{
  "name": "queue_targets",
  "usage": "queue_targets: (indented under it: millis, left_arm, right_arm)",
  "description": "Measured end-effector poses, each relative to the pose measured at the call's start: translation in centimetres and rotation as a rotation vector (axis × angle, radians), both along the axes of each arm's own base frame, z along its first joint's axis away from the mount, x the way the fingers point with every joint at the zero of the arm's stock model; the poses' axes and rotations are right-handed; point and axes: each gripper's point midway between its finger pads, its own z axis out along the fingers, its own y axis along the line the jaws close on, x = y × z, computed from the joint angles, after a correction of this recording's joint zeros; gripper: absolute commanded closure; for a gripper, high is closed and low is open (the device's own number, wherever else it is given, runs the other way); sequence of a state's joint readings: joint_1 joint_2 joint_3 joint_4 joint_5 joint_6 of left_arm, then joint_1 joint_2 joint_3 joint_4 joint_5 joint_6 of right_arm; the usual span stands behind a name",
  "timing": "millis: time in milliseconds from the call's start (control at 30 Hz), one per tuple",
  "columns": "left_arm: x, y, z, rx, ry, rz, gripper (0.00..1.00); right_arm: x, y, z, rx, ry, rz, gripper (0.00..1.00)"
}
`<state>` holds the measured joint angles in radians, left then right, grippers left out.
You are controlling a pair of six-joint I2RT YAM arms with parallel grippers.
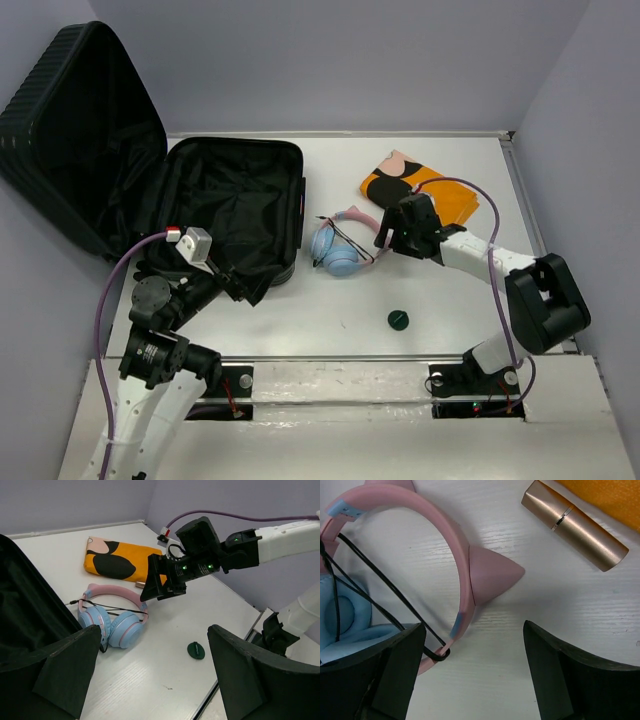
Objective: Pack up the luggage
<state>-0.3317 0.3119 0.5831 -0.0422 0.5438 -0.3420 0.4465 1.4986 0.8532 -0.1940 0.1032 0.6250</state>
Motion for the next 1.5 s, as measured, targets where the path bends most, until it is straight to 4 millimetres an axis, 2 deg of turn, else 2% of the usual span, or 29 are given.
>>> queue_targets:
  millis: [100,300,333,400,433,500,533,700,767,833,933,1000,1100,1167,1233,1333,1433,1467,1500]
  left_arm:
    - [0.0,0.0,0.0,0.000,-0.001,0.000,0.01]
    - [0.0,0.0,0.1,-0.001,-0.003,0.002,0.01]
    - [0.0,0.0,0.1,-0.001,-0.003,0.002,0.01]
    - [-0.1,0.1,0.1,-0.002,-0.006,0.002,0.01]
    - [-0.1,0.1,0.2,-0.003,-0.009,0.002,0.01]
    - [-0.2,0.1,0.2,-0.004,-0.010,0.002,0.01]
    - [-0.2,0.1,0.2,-0.004,-0.010,0.003,0.01]
    - [-0.2,0.1,0.3,-0.005,-0.013,0.003,0.01]
    - [-0.2,0.1,0.3,-0.005,-0.013,0.003,0.01]
    - [-0.2,0.1,0.3,-0.005,-0.012,0.004,0.01]
    - [-0.1,0.2,0.3,-0.006,-0.012,0.011,0.01]
    - [0.1,0.3,0.3,-0.008,-0.010,0.023,0.01]
    - [0.9,1.2,0.2,-0.016,0.001,0.087,0.01]
    - [1.4,1.7,0.1,-0.022,0.015,0.127,0.01]
    - [1.8,2.3,-0.2,-0.028,0.032,0.172,0.01]
    - [2.3,3.2,-0.5,-0.037,0.053,0.233,0.01]
    - [2.4,4.0,-0.5,-0.046,0.057,0.278,0.01]
    - [2.4,4.2,-0.4,-0.048,0.058,0.293,0.01]
    - [2.4,4.4,-0.4,-0.051,0.058,0.302,0.01]
  right_arm:
    - [0.5,0.2,-1.0,-0.014,0.023,-0.004,0.21]
    - [1.2,0.7,-3.4,-0.026,0.072,-0.008,0.43]
    - [1.2,0.7,-3.7,-0.027,0.076,-0.009,0.55]
    - [1.6,0.9,-3.8,-0.019,0.070,-0.011,0.69]
    - [1.6,1.1,-4.0,-0.015,0.073,-0.015,0.82]
    - [2.0,1.5,-4.0,0.000,0.065,-0.022,0.90]
    - [2.3,1.7,-4.0,0.005,0.056,-0.020,0.93]
    - [2.4,1.7,-3.6,0.003,0.042,-0.027,0.93]
    - [2.3,1.3,-3.1,-0.009,0.035,-0.036,0.93]
    - [2.1,0.9,-1.7,-0.022,0.008,-0.044,0.93]
    - [2.1,0.5,2.2,-0.023,-0.084,-0.050,0.93]
    - [2.0,0.9,5.7,-0.010,-0.165,-0.041,0.93]
    - [2.2,3.4,10.2,0.015,-0.256,0.019,0.93]
    - [2.7,6.8,13.3,0.044,-0.310,0.086,0.93]
    - [3.7,9.8,15.2,0.063,-0.346,0.133,0.93]
    - [5.5,15.3,16.5,0.083,-0.374,0.202,0.93]
    - [7.4,20.1,15.9,0.081,-0.376,0.254,0.93]
    - [8.0,21.7,15.4,0.074,-0.366,0.269,0.91]
    - [8.8,23.5,15.1,0.072,-0.368,0.286,0.80]
